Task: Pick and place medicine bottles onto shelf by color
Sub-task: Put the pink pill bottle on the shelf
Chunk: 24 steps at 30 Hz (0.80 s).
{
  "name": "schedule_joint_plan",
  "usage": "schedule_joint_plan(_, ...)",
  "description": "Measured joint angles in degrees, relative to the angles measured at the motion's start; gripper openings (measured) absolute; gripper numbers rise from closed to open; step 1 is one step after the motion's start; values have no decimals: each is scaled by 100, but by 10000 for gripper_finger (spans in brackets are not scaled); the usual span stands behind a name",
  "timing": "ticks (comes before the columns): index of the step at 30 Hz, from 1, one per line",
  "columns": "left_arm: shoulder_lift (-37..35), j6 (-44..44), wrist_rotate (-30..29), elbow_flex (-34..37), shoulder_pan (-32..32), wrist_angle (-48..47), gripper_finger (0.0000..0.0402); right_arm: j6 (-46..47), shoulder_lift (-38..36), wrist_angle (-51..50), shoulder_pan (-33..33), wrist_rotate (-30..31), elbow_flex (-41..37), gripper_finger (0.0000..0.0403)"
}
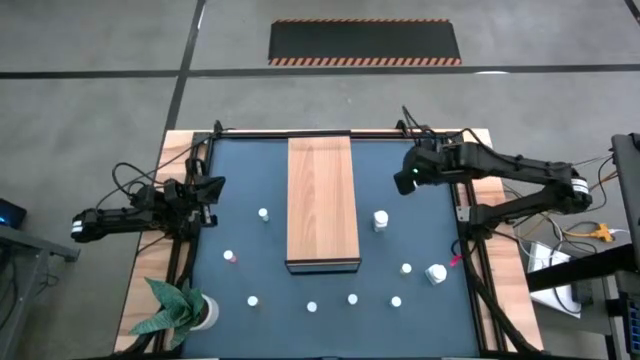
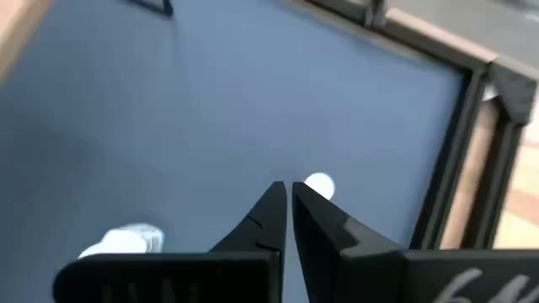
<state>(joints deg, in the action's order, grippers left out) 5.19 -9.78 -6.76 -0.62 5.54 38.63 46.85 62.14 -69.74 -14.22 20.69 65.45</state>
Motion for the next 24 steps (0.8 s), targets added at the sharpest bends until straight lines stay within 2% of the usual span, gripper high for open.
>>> schedule_joint_plan(4,0,2,0,0,0,0,3,-130,163,-21,-309,-400,-196,68)
schedule_joint_plan(9,0,7,0,-2,1,0,3,-148,352,0,-631,-465,-573,143)
schedule_joint_plan(13,0,9,0,-4,0,0,3,-175,444,337,-827,-466,-917,189)
schedule_joint_plan(18,0,11,0,-4,0,0,3,-187,478,834,-972,-470,-1259,222)
schedule_joint_plan(24,0,11,0,-9,0,0,3,-183,572,1239,-983,-471,-1592,243)
